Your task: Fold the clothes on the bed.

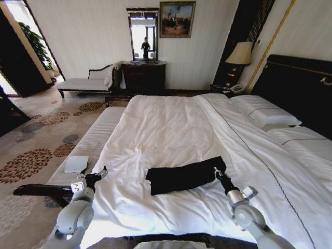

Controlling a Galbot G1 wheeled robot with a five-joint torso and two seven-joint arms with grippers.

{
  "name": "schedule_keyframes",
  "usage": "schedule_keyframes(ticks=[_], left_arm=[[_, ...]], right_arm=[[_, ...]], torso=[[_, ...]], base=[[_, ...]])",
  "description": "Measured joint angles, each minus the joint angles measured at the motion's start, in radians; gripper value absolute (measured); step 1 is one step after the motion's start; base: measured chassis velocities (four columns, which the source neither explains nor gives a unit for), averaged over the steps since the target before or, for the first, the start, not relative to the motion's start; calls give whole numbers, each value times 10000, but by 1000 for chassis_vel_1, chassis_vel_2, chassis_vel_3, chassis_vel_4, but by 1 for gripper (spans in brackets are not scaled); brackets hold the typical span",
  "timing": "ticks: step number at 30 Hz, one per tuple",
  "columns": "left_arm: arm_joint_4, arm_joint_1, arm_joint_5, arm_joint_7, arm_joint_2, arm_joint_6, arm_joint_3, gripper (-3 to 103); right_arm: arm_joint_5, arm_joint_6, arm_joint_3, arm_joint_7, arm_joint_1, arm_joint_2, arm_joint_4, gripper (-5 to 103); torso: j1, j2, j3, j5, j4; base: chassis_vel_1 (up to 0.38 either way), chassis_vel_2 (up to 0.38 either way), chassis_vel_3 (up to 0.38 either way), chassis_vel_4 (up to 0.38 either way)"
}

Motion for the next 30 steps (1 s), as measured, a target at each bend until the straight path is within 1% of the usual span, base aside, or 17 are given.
schedule_keyframes(ticks=[1, 3, 4, 5, 6, 8, 9, 11, 13, 15, 17, 19, 20, 23, 24, 27, 30], left_arm=[[-16, -50, -762, -154, -39, 108, -376, 100], [141, -71, -1802, -332, 20, 178, -999, 100], [141, -71, -1802, -332, 20, 178, -999, 100], [353, -46, -2168, -359, 136, 179, -1407, 100], [515, -11, -2332, -360, 227, 179, -1696, 100], [626, 13, -2407, -358, 280, 179, -1866, 100], [929, 72, -2531, -356, 393, 179, -2308, 100], [1425, 126, -2653, -308, 510, 112, -2869, 100], [1597, 135, -2663, -291, 542, 70, -3004, 100], [2332, 151, -2660, -232, 649, -172, -3391, 100], [2738, 158, -2648, -228, 661, -282, -3530, 100], [2806, 163, -2640, -230, 650, -304, -3550, 100], [2926, 203, -2606, -234, 579, -352, -3597, 100], [2937, 275, -2561, -232, 444, -371, -3605, 100], [2916, 308, -2517, -233, 355, -375, -3605, 100], [2851, 333, -2469, -236, 268, -376, -3606, 100], [2727, 375, -2460, -236, 265, -377, -3691, 100]], right_arm=[[-165, 57, -308, -170, 197, -27, -20, 5], [-354, 284, -813, -523, 550, -225, -108, 5], [-354, 284, -813, -523, 550, -225, -108, 5], [-452, 427, -1121, -841, 764, -441, -176, 5], [-518, 506, -1321, -1017, 890, -600, -195, 5], [-574, 551, -1457, -1116, 968, -715, -195, 5], [-783, 626, -1831, -1289, 1138, -998, -157, 5], [-1103, 668, -2381, -1451, 1400, -1264, -95, 5], [-1196, 685, -2569, -1494, 1501, -1314, -106, 5], [-1588, 803, -3435, -1666, 2064, -1499, -416, 5], [-1808, 908, -4013, -1850, 2550, -1655, -747, 5], [-1855, 929, -4196, -1920, 2713, -1712, -850, 5], [-1891, 961, -4644, -2037, 3177, -1853, -1048, 5], [-1813, 970, -5153, -2126, 3728, -1975, -1172, 5], [-1714, 971, -5477, -2194, 4056, -2010, -1222, 5], [-1650, 970, -5911, -2287, 4447, -2004, -1289, 5], [-1788, 946, -6472, -2336, 4848, -1815, -1459, 5]], torso=[[0, 0, 0, 2, -1], [0, 0, 0, 1, 0], [0, 0, 0, 1, 0], [0, 0, 0, 1, 2], [0, 0, 0, -1, 1], [0, -1, 0, -1, 1], [0, -1, 0, -2, 1], [0, 0, 0, -4, 0], [0, 0, 0, -3, -1], [-1, 0, 0, -3, 1], [0, -1, 0, -4, 2], [0, 0, 0, -3, 2], [1, 0, 0, -1, -1], [0, -1, 1, -2, 0], [1, -1, 0, -1, 0], [0, 0, 0, -3, 0], [0, 0, 0, 2, 1]], base=[[0, 0, 0, 0], [0, 0, 0, 0], [0, 0, 0, 0], [0, 0, 0, 0], [0, 0, 0, 0], [0, 0, 0, 0], [0, 0, 0, 0], [0, 0, 0, 0], [0, 0, 0, 0], [0, 0, 0, 0], [0, 0, 0, 0], [0, 0, 0, 0], [0, 0, 0, 0], [0, 0, 0, 0], [0, 0, 0, 0], [0, 0, 0, 0], [0, 0, 0, 0]])
